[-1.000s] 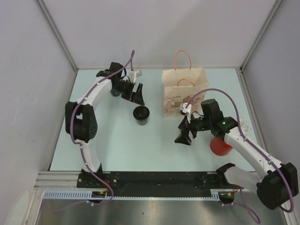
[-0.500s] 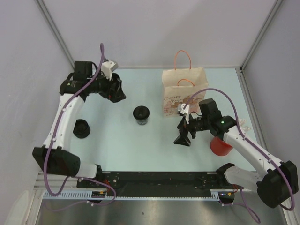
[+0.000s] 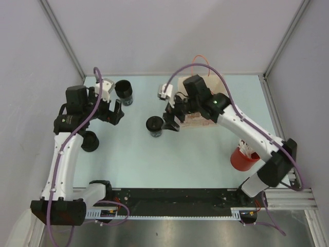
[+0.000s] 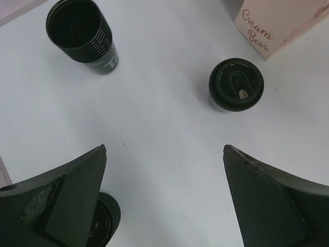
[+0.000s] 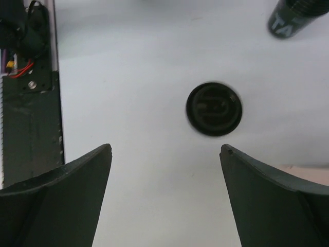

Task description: Pack the takeout coffee

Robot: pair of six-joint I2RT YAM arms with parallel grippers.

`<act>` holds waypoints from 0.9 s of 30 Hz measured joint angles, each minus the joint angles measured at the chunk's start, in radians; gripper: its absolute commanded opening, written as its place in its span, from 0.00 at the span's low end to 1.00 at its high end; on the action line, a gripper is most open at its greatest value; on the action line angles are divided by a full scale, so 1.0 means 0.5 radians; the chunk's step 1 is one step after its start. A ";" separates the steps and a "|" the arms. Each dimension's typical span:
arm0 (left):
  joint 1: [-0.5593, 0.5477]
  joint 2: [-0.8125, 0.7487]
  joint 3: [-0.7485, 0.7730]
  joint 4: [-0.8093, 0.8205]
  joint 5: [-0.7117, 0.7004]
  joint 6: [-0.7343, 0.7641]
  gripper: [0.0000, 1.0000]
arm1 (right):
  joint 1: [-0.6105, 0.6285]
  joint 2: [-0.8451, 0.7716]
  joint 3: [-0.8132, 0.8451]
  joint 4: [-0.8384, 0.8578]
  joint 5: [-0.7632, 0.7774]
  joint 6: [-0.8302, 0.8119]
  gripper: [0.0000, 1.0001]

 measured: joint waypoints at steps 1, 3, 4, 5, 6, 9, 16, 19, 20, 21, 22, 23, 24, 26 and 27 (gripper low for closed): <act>0.031 -0.014 -0.010 0.012 -0.002 -0.005 0.99 | 0.008 0.087 0.099 -0.005 0.024 0.000 0.86; 0.133 -0.040 -0.034 0.048 -0.002 -0.023 1.00 | 0.022 0.298 0.356 -0.034 0.056 0.000 0.83; 0.220 -0.052 -0.040 0.062 0.013 -0.037 0.99 | 0.025 0.449 0.534 -0.076 0.070 -0.001 0.82; 0.299 -0.060 -0.043 0.074 0.029 -0.054 0.99 | 0.030 0.548 0.637 -0.077 0.078 -0.005 0.82; 0.361 -0.064 -0.047 0.089 0.047 -0.069 0.99 | 0.030 0.658 0.742 -0.098 0.085 -0.009 0.80; 0.582 -0.078 -0.066 0.134 0.118 -0.109 1.00 | 0.037 0.907 0.930 -0.191 0.109 -0.028 0.75; 0.643 -0.097 -0.119 0.153 0.181 -0.141 0.99 | 0.080 1.188 1.067 -0.445 0.191 -0.119 0.67; 0.647 -0.104 -0.122 0.168 0.185 -0.156 0.99 | 0.130 1.199 1.063 -0.533 0.232 -0.168 0.62; 0.647 -0.108 -0.130 0.179 0.191 -0.158 0.99 | 0.150 1.199 1.056 -0.545 0.243 -0.182 0.60; 0.648 -0.114 -0.135 0.185 0.199 -0.163 1.00 | 0.172 1.199 1.046 -0.547 0.253 -0.184 0.60; 0.649 -0.118 -0.144 0.194 0.208 -0.170 1.00 | 0.187 1.199 1.030 -0.547 0.262 -0.186 0.59; 0.650 -0.123 -0.153 0.201 0.214 -0.172 0.99 | 0.202 1.199 1.011 -0.547 0.272 -0.186 0.58; 0.651 -0.127 -0.162 0.207 0.215 -0.173 0.99 | 0.215 1.199 0.993 -0.545 0.278 -0.185 0.57; 0.651 -0.133 -0.174 0.208 0.222 -0.177 0.99 | 0.238 1.199 0.954 -0.539 0.293 -0.181 0.55; 0.651 -0.133 -0.175 0.209 0.224 -0.179 0.99 | 0.242 1.199 0.939 -0.534 0.303 -0.179 0.54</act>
